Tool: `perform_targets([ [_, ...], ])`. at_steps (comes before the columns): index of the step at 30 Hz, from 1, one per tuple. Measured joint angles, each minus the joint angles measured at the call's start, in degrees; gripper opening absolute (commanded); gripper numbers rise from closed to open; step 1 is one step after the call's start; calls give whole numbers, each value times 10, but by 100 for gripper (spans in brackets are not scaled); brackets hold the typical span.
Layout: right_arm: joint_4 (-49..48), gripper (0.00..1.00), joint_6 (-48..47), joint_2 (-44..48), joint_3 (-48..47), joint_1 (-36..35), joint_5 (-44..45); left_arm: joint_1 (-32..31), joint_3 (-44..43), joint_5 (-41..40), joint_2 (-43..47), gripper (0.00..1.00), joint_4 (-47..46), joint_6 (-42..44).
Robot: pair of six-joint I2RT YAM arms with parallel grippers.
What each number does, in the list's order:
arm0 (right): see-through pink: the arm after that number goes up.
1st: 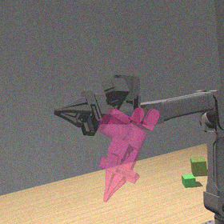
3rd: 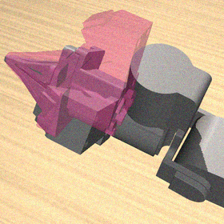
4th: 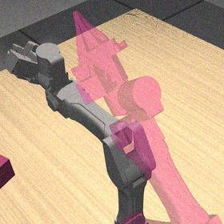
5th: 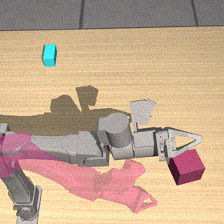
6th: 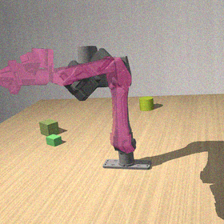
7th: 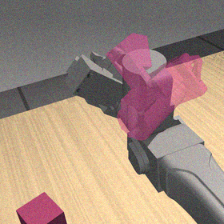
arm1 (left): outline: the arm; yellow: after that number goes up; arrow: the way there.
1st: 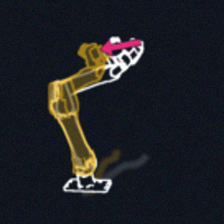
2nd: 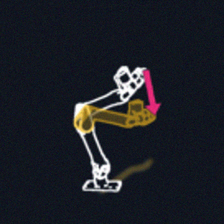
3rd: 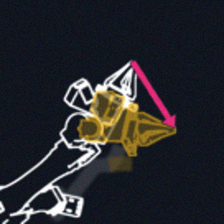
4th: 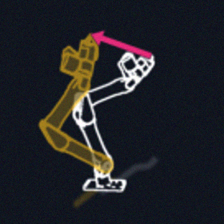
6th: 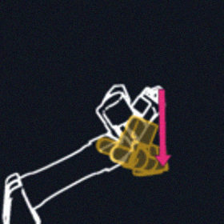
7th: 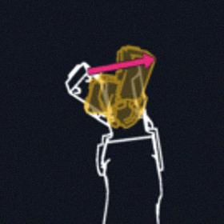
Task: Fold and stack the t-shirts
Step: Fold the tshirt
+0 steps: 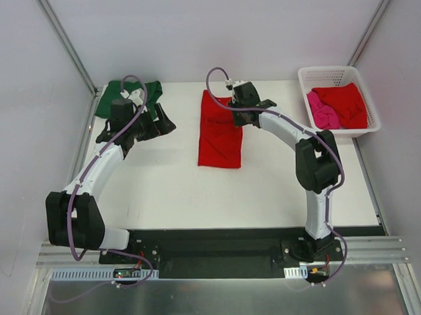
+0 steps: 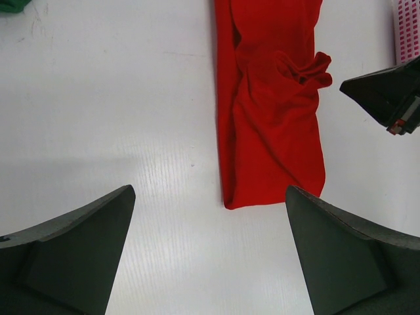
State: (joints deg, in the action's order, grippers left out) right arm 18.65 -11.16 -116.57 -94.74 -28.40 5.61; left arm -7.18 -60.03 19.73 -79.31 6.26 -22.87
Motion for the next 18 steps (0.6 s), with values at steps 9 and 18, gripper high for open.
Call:
perform_targets([
  [9,0,39,2,11,0,0,0,0,0,9,0,99,0,-3],
  [18,4,39,2,11,10,0,0,0,0,10,-2,99,0,-3],
])
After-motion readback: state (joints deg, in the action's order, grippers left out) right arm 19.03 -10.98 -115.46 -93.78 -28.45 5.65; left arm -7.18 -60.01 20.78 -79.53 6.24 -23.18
